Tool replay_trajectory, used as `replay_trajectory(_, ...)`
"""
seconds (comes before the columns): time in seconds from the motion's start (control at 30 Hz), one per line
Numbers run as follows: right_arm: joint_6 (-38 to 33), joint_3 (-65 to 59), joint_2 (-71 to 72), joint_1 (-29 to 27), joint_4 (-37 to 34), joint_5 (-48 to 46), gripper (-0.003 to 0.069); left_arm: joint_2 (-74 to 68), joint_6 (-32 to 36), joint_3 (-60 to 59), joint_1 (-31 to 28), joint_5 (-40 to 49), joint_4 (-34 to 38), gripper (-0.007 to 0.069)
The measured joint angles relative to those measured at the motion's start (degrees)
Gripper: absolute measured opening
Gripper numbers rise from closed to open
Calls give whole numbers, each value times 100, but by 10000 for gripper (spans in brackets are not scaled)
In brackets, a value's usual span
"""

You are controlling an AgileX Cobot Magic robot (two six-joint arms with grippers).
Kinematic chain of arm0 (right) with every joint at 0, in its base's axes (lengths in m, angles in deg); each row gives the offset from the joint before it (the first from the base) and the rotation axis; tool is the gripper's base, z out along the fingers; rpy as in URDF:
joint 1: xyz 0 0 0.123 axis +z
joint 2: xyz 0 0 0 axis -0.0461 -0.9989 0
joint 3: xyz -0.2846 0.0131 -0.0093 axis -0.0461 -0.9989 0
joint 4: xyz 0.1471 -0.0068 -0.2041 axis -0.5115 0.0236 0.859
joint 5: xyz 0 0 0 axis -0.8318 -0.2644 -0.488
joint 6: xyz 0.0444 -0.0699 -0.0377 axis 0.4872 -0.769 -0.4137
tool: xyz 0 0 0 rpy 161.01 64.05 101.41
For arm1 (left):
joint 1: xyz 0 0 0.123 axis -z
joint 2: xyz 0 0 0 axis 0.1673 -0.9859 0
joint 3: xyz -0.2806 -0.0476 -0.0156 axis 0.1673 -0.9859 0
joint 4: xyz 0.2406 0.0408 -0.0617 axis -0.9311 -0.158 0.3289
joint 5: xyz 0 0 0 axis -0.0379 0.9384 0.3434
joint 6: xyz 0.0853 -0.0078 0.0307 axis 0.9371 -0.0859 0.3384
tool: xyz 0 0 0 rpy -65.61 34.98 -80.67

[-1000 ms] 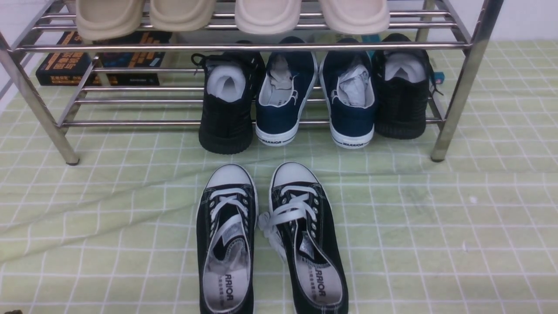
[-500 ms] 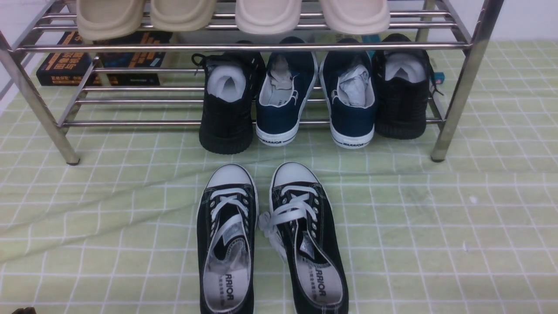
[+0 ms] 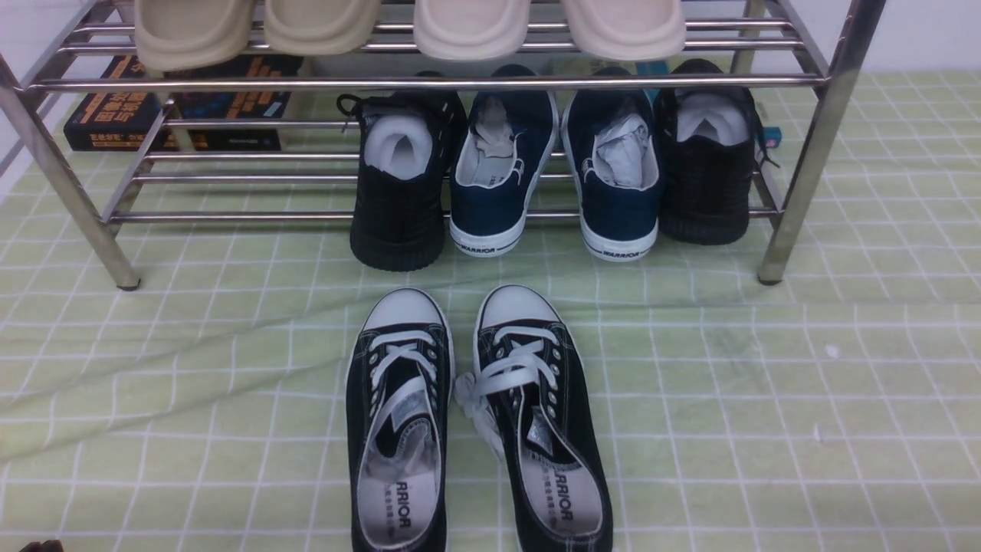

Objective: Take the shoes off the shelf with your hand from the green coffee tablecloth.

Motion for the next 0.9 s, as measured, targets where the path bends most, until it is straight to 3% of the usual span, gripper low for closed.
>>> replay_trajectory(0.9, 0, 0, 0, 0, 0, 0, 238, 0, 0, 0, 0, 0, -4, 90)
